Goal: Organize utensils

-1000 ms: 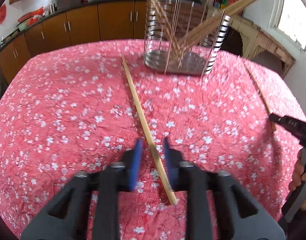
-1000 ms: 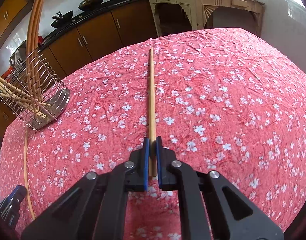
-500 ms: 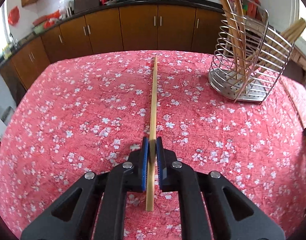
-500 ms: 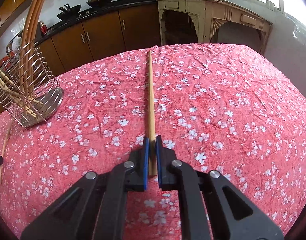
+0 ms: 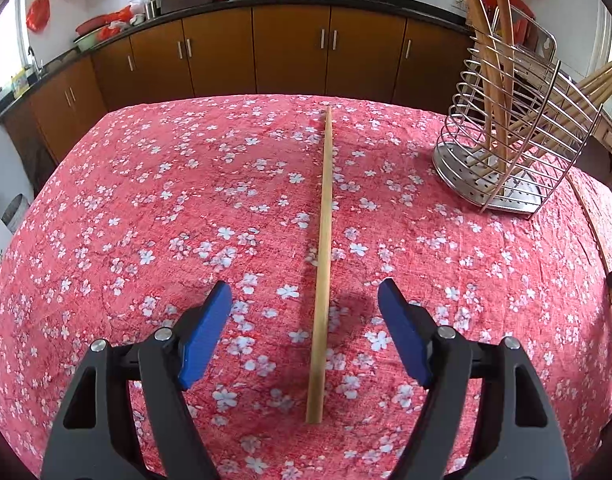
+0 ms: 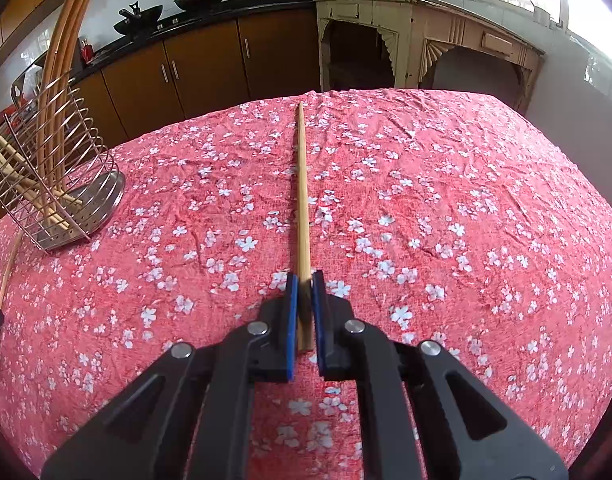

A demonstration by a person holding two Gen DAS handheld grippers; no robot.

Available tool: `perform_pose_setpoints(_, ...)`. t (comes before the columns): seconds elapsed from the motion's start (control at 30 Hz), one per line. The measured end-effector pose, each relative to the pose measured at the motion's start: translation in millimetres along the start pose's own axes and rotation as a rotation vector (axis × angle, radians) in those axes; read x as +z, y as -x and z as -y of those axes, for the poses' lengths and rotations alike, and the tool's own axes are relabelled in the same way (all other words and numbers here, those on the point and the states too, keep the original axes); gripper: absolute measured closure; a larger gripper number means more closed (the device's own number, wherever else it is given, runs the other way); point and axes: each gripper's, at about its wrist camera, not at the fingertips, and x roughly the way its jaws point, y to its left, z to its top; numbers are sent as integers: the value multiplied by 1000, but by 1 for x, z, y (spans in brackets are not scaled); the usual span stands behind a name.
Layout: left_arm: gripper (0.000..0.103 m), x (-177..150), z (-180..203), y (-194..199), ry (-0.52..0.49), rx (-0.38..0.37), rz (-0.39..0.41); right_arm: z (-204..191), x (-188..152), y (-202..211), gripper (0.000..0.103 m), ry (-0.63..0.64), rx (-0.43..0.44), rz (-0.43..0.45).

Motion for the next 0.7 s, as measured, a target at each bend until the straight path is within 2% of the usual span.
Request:
perform_pose_setpoints(0.23,27,3,1,1,17,-31,8,3,0,0,94,-7,9,0)
perform_pose_setpoints(0.33,24,1,-3,6,16,-52,28,3,0,-1,94,-9,12,0)
perform_pose_setpoints(0.4,19,-3,1,13,-19,-45,51,4,0,-1,94,-15,19,0)
perform_pose_setpoints(0.5,20,-14,4,22,-69,-45,58,5,-1,0,94,-9,20,-1)
perform_pose_setpoints(0.53,21,-17,4,24,-75,-59,52,3,-2,1,94,2,13,-1)
perform_pose_setpoints(0.7,43,-34,7,29,-95,-86,4,4,-9,7,94,15,18,-1)
